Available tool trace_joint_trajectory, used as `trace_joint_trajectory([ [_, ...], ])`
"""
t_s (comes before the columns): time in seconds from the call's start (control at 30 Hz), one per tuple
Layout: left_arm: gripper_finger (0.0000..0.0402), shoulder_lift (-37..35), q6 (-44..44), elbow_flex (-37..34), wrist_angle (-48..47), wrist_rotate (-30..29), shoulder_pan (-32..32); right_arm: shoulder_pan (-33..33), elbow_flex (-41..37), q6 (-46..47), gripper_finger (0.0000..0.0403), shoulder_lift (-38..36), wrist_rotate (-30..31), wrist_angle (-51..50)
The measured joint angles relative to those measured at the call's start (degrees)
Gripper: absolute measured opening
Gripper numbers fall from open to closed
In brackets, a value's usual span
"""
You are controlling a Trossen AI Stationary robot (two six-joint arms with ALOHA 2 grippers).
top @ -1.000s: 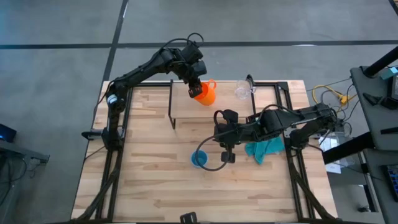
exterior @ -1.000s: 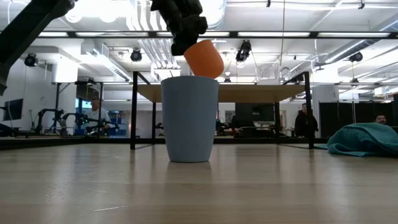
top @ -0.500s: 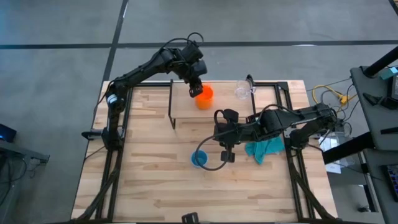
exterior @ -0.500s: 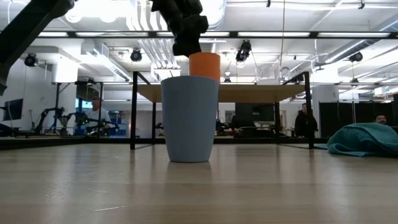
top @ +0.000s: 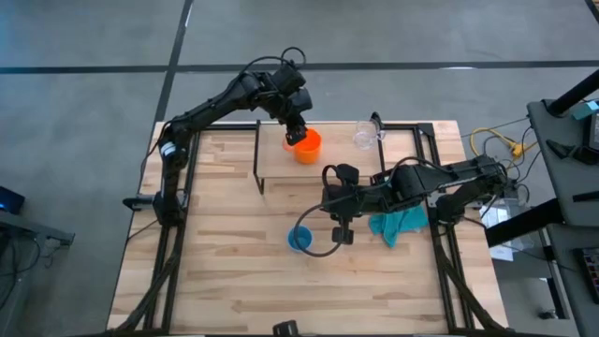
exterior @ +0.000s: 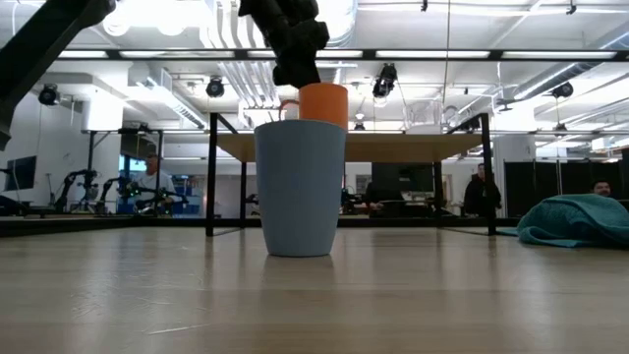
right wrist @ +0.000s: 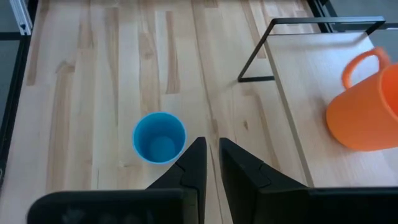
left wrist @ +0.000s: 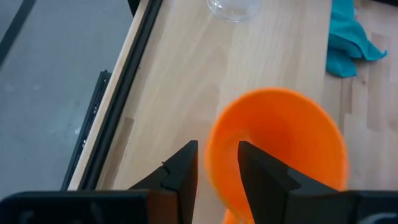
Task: Stack small to large cups/mugs on shelf
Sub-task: Put the orange mug on the shelf
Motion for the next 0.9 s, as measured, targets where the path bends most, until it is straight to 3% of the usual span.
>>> trace_joint_trajectory([
  [0.9, 0.0083, -1.76, 0.63, -0.17, -12.88, -0.33, -0.05, 0.11, 0.00, 1.95, 0.0038, 0.00, -0.02, 0.07],
])
